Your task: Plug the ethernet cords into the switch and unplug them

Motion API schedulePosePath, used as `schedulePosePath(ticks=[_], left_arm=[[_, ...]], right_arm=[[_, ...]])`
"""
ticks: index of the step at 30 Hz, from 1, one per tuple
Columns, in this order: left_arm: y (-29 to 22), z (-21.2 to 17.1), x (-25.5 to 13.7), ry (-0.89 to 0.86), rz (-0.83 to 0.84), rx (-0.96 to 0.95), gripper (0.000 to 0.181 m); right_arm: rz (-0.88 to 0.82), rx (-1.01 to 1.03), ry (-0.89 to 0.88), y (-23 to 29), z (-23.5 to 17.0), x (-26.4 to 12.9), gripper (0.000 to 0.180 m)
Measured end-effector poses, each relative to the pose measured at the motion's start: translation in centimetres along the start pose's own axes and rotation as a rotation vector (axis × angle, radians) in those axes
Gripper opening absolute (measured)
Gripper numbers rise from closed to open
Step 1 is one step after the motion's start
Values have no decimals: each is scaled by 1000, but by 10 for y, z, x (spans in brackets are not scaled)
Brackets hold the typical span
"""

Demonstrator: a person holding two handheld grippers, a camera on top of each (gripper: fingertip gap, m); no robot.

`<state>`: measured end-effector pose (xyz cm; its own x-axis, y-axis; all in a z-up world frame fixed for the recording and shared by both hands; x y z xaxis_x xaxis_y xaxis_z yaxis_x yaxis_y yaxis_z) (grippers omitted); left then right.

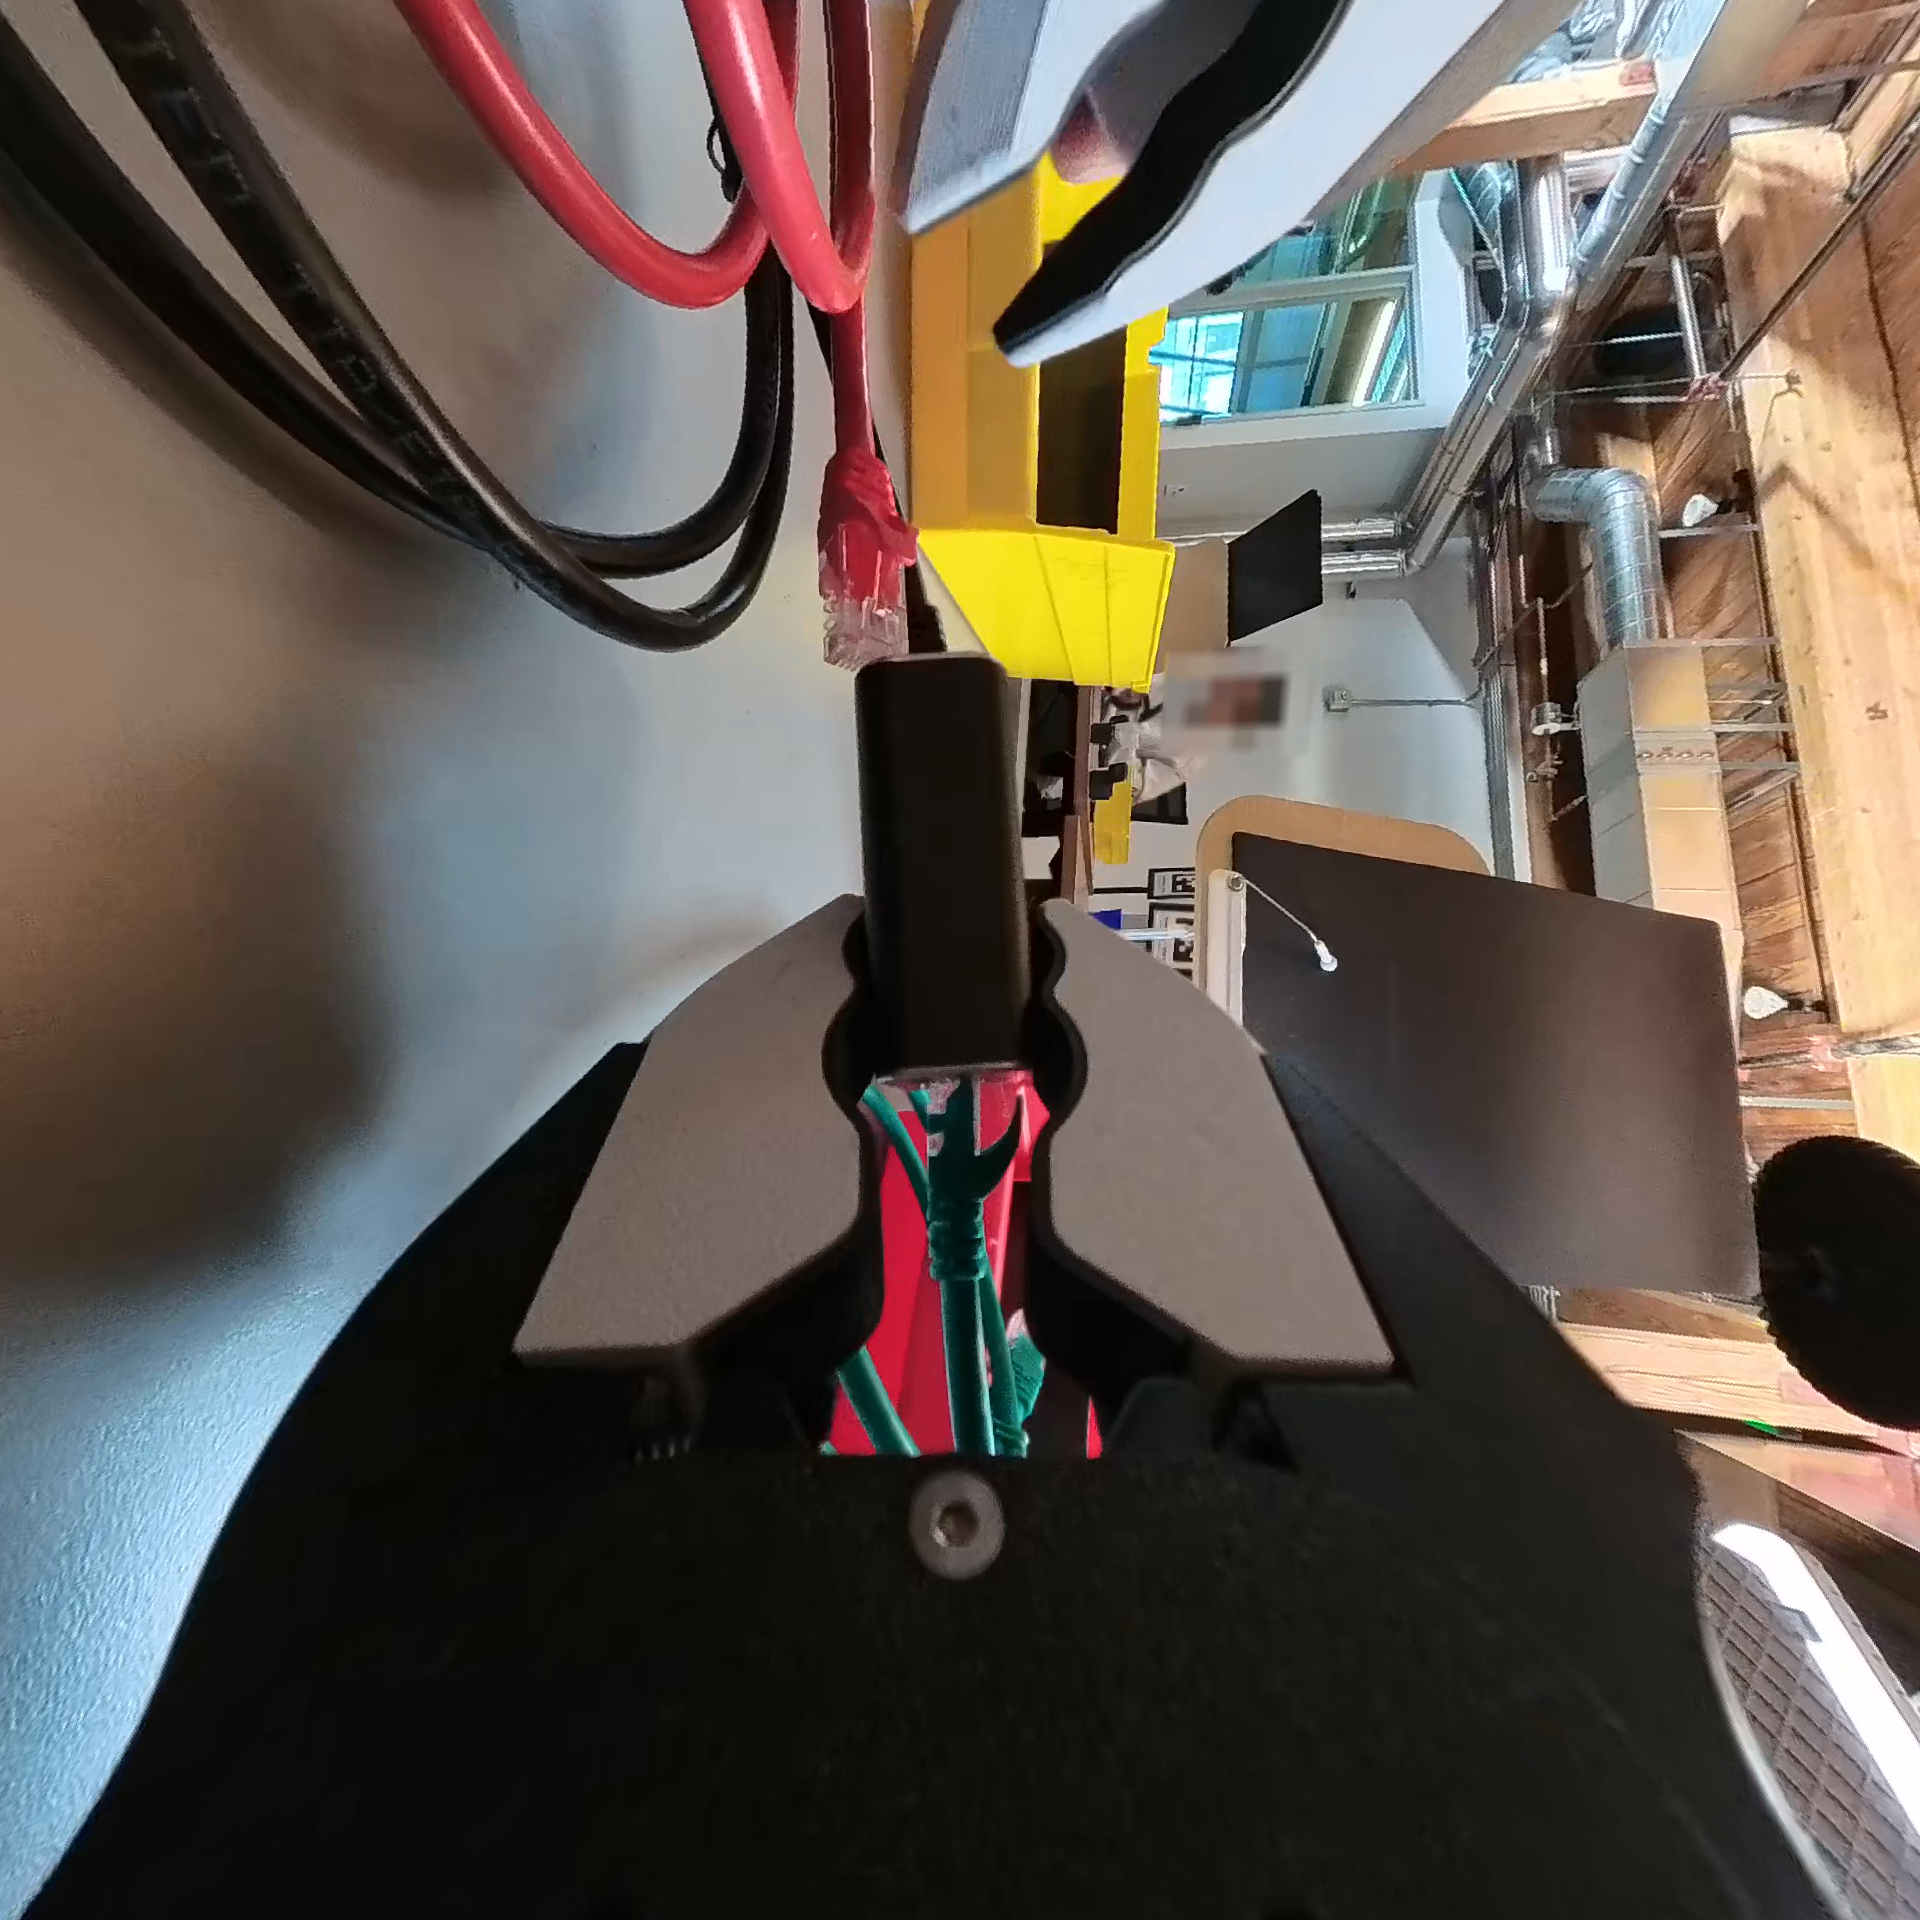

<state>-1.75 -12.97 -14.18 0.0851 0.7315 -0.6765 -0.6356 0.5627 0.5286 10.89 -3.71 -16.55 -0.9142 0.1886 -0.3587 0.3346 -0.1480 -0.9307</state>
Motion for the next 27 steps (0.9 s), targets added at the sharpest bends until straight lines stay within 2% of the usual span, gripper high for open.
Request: schedulePosePath(ticks=[1, 9, 16, 23, 27], left_arm=[[-3, 2, -2, -8, -7, 20, 25], [-24, -8, 8, 84, 5, 83, 34], [-22, -14, 12, 122, 67, 104, 22], [-6, -6, -8, 46, -135, -168, 10], [1, 2, -14, 44, -396, -438, 7]], right_arm=[[2, 2, 2, 0, -1, 0, 27], [6, 21, 9, -1, -3, 0, 27], [11, 24, 9, 0, -2, 1, 27], [30, 17, 2, 3, -1, 2, 27], [23, 12, -21, 2, 4, 1, 27]])
Point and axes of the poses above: each gripper's, where its closed fingertips meet, x out along the fingers, z out of its top, y = z × x across the jaws, the point moved 5 cm from there along -x, back along the fingers, and after that the axes turned 11 degrees about z, right-handed, at the moved point
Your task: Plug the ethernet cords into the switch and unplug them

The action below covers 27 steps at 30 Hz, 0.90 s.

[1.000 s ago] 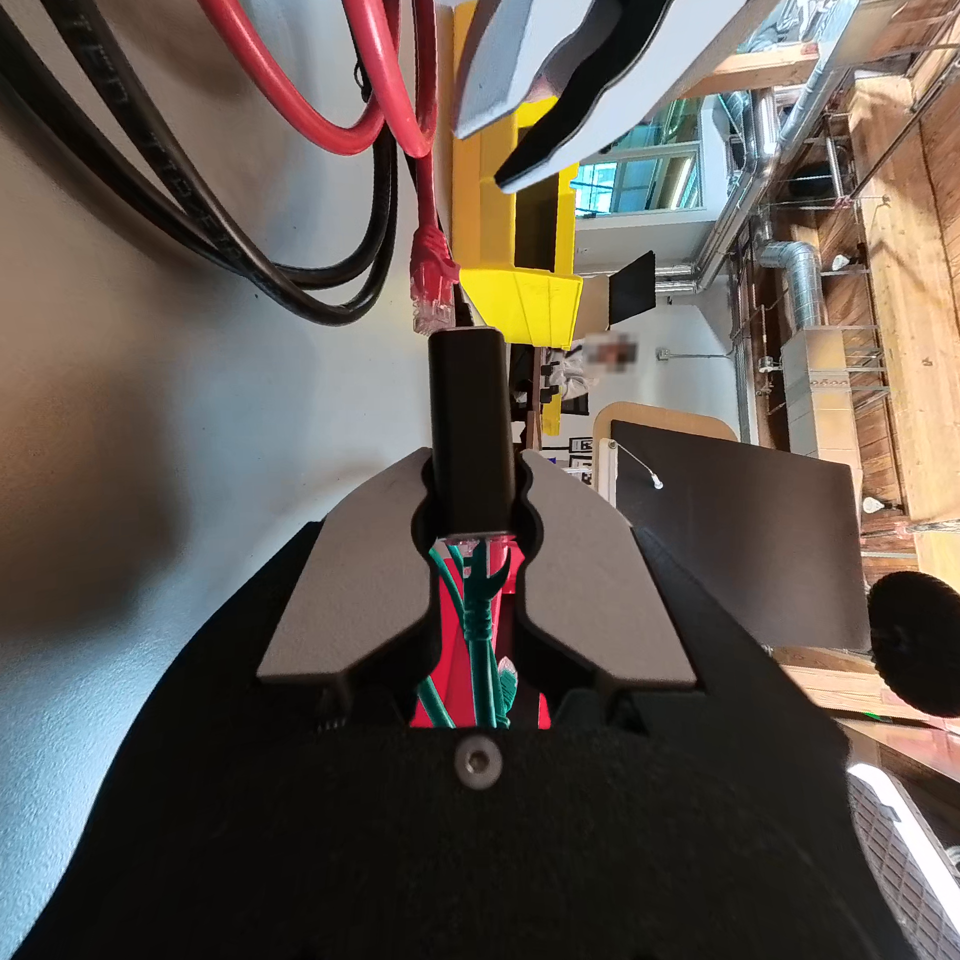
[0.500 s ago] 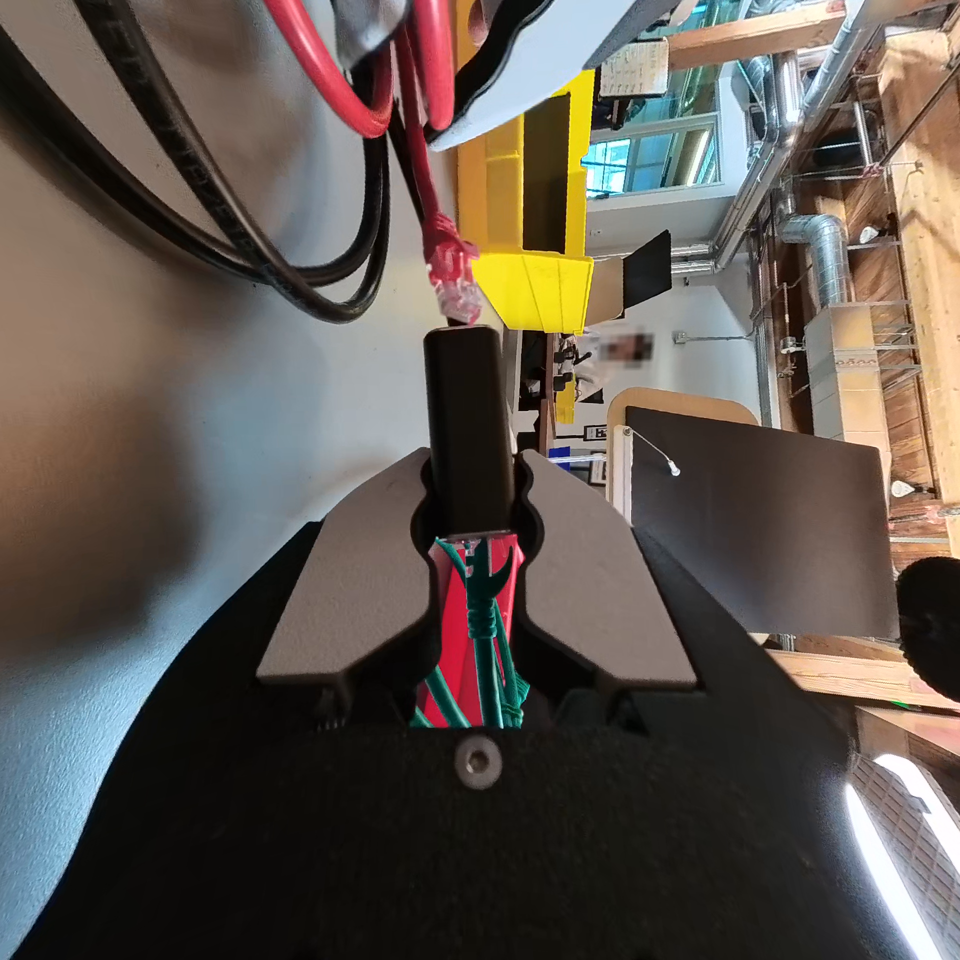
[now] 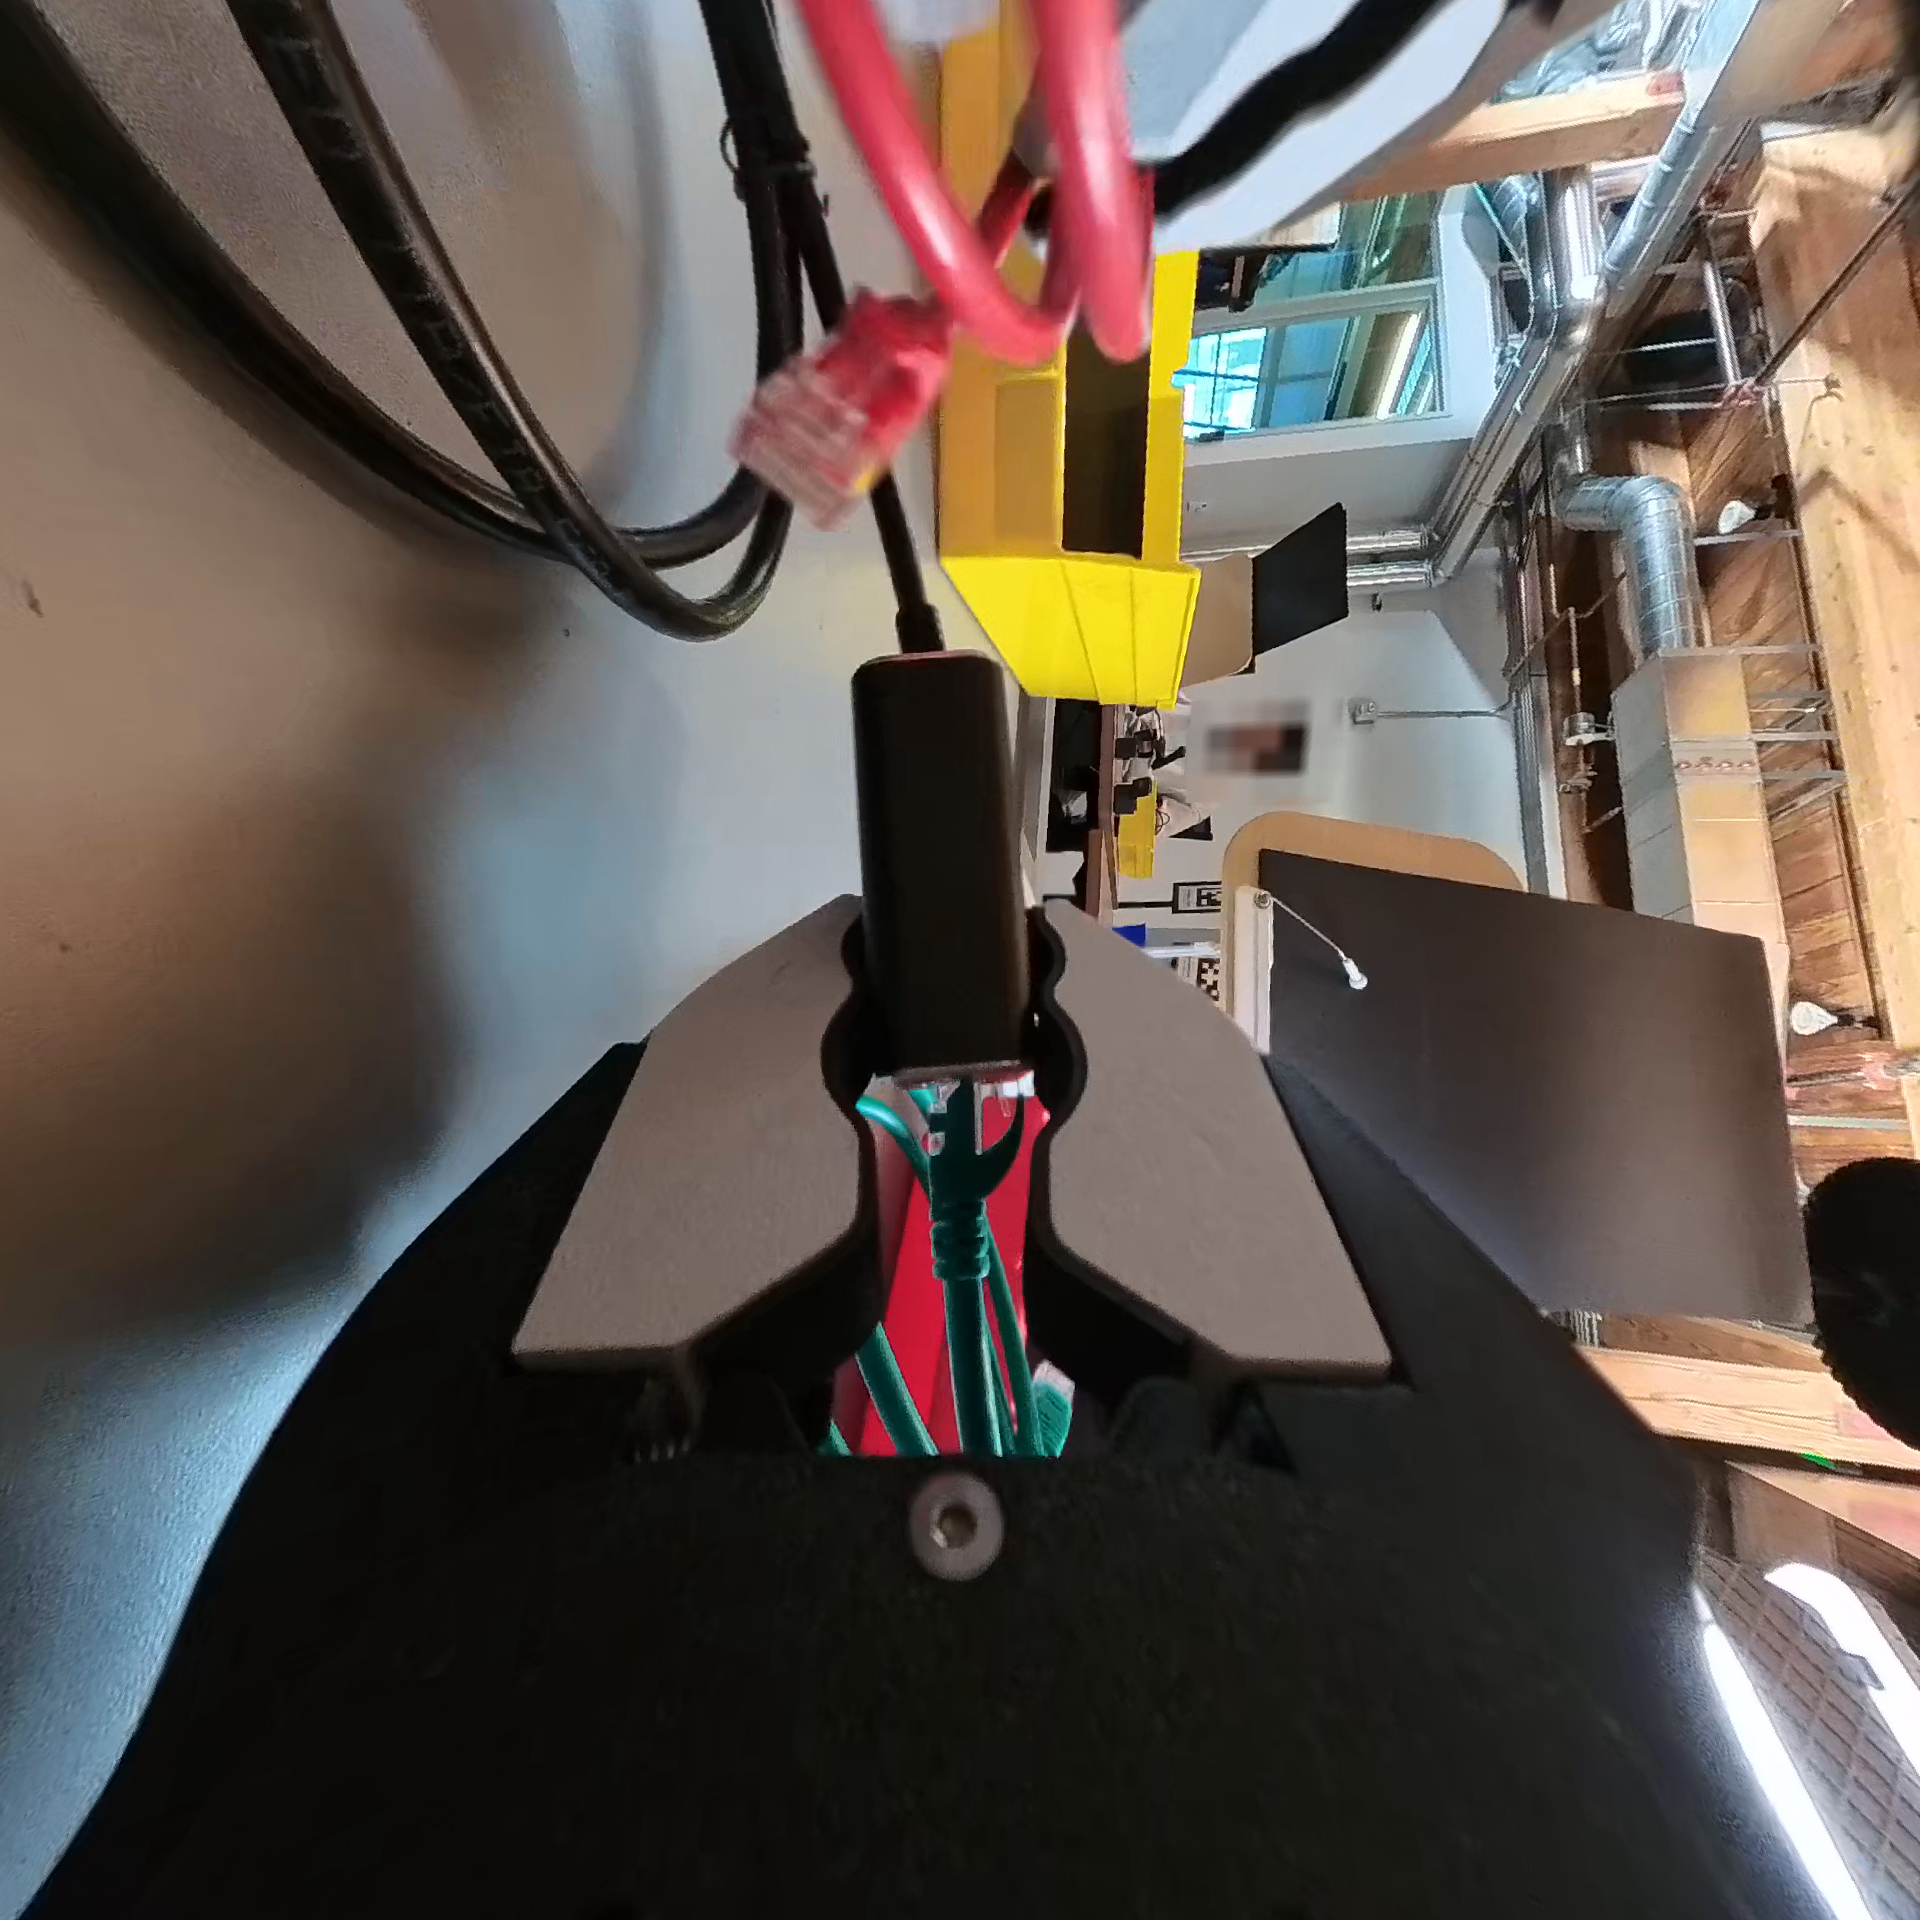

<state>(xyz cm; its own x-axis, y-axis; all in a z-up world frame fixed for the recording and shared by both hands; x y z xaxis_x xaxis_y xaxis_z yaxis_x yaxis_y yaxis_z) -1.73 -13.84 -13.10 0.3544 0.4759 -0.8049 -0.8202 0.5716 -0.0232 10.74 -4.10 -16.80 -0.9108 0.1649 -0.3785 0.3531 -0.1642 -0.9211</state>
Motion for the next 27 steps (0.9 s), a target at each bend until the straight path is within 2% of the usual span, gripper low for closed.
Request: schedulePosePath(ticks=[3, 5, 9, 12, 14, 16, 18, 23, 27], left_arm=[[13, 4, 0, -16, -225, -244, 6], [26, 1, 4, -5, -318, -392, 6], [33, -16, 20, 32, -407, -578, 6], [34, -28, 31, 41, -422, -649, 7], [34, -27, 30, -2, -441, -654, 15], [36, -25, 25, -48, -390, -590, 20], [37, -21, 16, -93, -272, -458, 20], [16, -3, -7, -155, 48, -19, 20], [-13, 0, 4, -113, 263, 341, 21]], right_arm=[[-4, 1, -5, 0, 1, -1, 27], [-8, 6, -7, 0, -1, -1, 27], [-12, 16, -17, 0, -2, -2, 27], [7, -3, -13, 4, -2, 0, 27], [14, -9, -8, 6, -2, 1, 27], [16, 2, -9, 5, -2, 1, 27], [23, 1, -6, 6, -2, 2, 27], [34, 2, 1, 7, -2, 4, 27], [43, 5, 6, 8, -3, 4, 27]])
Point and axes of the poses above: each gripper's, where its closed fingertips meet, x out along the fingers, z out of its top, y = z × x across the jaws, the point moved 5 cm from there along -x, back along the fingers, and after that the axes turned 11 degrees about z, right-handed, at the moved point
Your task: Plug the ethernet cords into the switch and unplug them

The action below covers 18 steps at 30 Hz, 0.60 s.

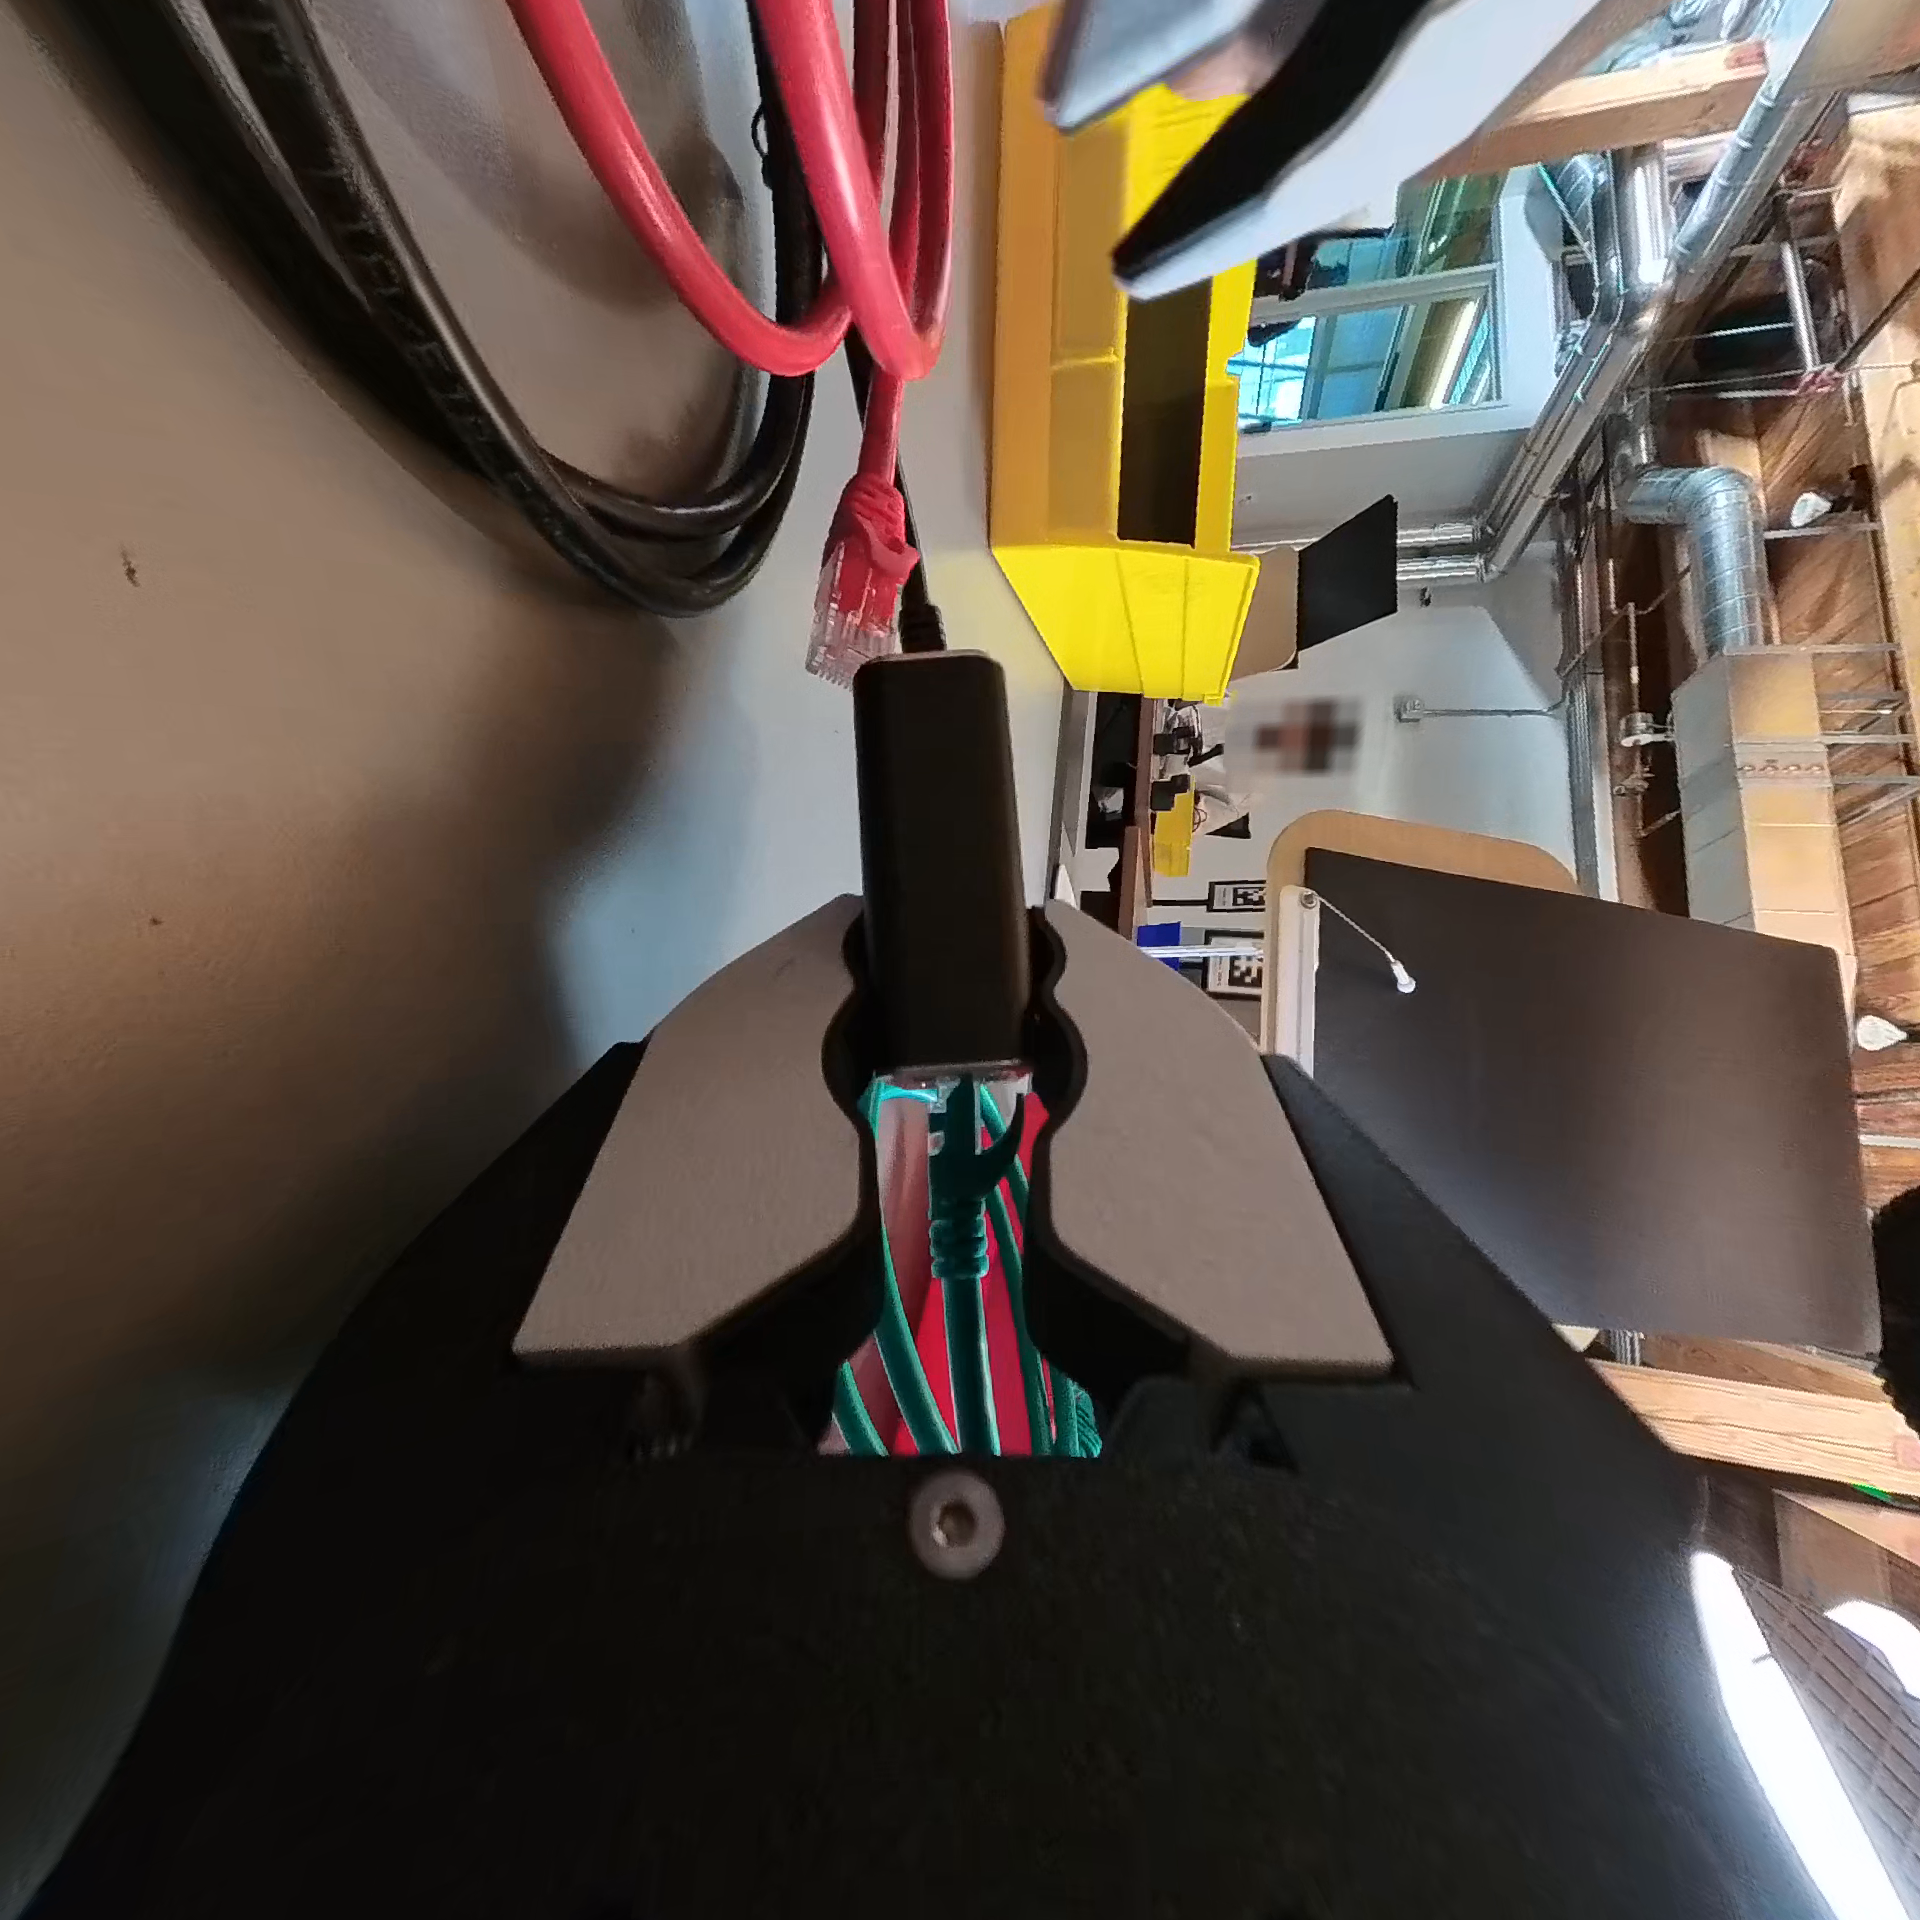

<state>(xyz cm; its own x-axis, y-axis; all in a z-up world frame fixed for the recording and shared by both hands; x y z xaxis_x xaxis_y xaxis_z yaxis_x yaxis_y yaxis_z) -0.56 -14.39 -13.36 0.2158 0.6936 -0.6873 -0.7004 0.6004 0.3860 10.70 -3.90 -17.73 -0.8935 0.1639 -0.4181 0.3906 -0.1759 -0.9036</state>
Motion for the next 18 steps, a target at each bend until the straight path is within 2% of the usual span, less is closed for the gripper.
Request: schedulePosePath(ticks=[3, 5, 8, 18], left_arm=[[-16, -3, 12, 63, 89, 200, 26], [-18, -8, 22, 112, 120, 258, 29], [-13, -14, 32, 158, 168, 295, 32], [-16, -6, 42, 83, 185, 301, 26]], right_arm=[[6, 8, 1, 0, 0, 0, 27], [6, 6, 2, 0, 0, 0, 27], [4, 7, 2, -1, 0, -1, 27], [8, 15, 3, 0, 0, -1, 27]])
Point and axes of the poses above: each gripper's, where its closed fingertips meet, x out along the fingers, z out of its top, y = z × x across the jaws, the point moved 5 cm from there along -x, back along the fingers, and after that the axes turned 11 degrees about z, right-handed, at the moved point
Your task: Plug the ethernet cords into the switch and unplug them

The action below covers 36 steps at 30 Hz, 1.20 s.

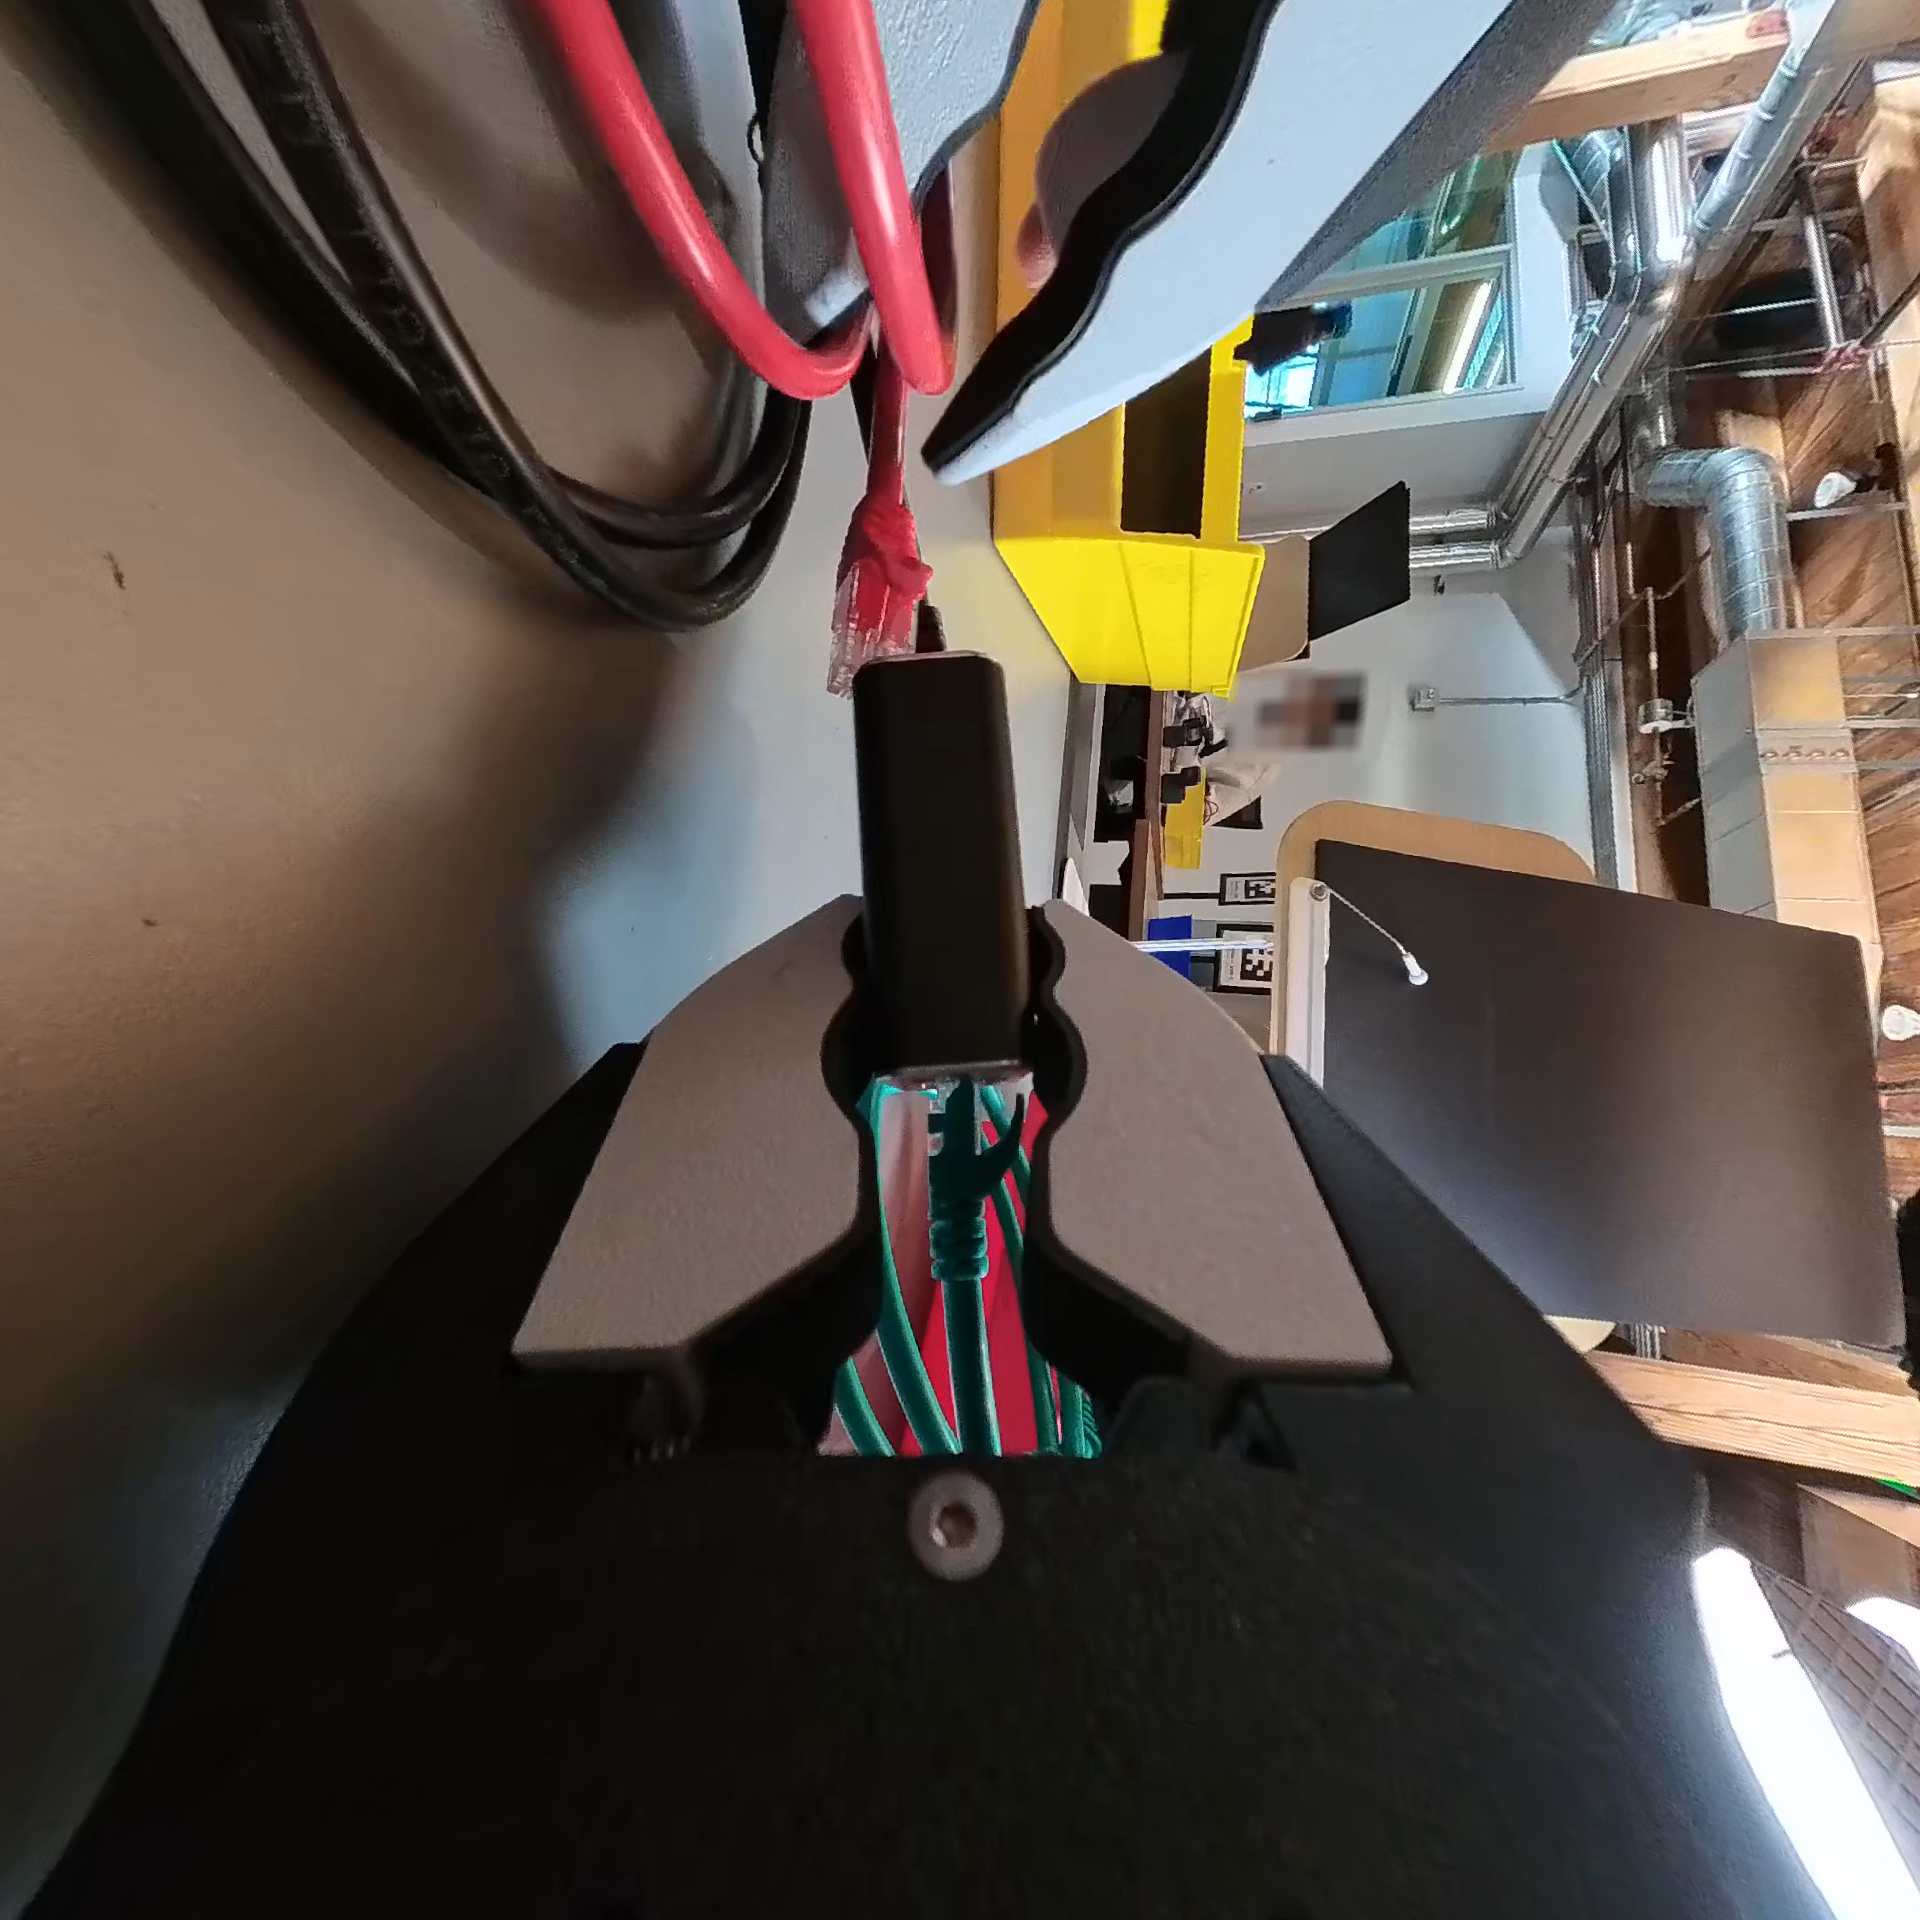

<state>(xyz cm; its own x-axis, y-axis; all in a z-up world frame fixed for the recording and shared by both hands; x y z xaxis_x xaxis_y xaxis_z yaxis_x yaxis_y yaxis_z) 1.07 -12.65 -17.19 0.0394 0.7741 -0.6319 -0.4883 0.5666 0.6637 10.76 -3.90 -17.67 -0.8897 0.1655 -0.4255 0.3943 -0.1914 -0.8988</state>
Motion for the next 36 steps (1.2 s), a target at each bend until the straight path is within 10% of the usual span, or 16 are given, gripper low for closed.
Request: schedulePosePath(ticks=[23, 36], left_arm=[[12, 3, 14, -107, 156, 84, 9], [29, 1, -9, -90, -781, -796, 5]], right_arm=[[-10, 14, -19, -2, 3, -5, 26], [-12, 6, -32, -1, 3, -4, 26]])
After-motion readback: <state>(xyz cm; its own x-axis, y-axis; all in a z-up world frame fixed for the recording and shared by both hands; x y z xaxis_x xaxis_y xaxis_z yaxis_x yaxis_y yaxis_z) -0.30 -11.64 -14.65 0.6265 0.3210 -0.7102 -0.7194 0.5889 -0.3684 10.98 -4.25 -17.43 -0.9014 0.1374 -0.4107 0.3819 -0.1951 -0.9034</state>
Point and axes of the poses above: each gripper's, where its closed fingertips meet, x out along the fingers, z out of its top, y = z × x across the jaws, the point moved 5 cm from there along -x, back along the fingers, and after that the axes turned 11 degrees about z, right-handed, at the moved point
